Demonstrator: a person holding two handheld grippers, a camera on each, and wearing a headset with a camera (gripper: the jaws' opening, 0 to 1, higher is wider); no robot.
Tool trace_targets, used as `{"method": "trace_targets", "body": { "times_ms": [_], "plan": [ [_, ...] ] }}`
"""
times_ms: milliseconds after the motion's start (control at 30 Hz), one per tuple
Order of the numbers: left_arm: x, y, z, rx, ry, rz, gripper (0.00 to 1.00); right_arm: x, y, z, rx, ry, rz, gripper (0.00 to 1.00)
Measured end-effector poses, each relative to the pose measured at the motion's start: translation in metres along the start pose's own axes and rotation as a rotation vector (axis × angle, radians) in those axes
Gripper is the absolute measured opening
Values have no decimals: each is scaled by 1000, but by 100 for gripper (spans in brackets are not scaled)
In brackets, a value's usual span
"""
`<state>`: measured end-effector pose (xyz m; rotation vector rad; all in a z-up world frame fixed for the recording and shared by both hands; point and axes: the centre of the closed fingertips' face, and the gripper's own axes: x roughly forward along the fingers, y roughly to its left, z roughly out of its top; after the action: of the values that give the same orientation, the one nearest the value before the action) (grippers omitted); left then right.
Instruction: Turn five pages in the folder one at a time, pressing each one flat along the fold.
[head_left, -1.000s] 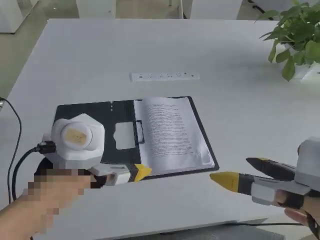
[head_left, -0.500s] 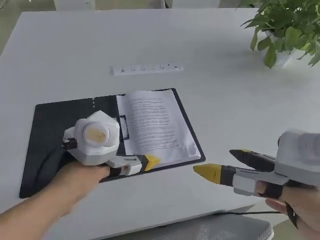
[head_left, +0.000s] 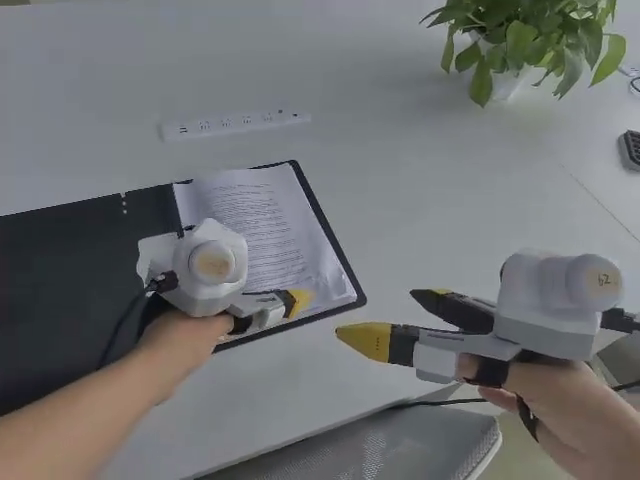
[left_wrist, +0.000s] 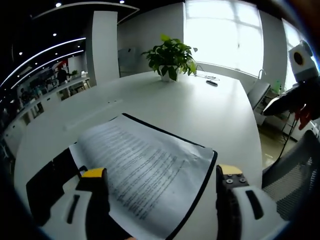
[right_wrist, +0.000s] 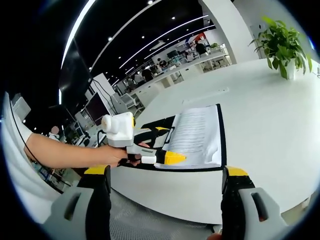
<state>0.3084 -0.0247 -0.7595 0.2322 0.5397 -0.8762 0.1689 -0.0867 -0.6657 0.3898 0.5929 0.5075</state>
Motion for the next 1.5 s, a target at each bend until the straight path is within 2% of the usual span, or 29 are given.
{"method": "trace_targets", "body": {
  "times_ms": [200,367,633,767,967,1500],
  "plan": [
    [21,0,-6,45,18,23,84,2,-4,2,14,-24,-6,91],
    [34,1,-7,9,20,31,83,5,-7,1,30,-33,-9,91],
    [48,-11,-19,12,58,32,81,8,-10,0,38,-27,-11,90],
    [50,-10,-24,14,72,48,78,11,-14,-1,42,-26,-16,90],
    [50,-13,-25,10,72,34,70,18,-14,-1,52,-24,-9,90],
    [50,-13,-25,0,51,13,60,46,-16,1,65,-6,14,89]
  ]
}}
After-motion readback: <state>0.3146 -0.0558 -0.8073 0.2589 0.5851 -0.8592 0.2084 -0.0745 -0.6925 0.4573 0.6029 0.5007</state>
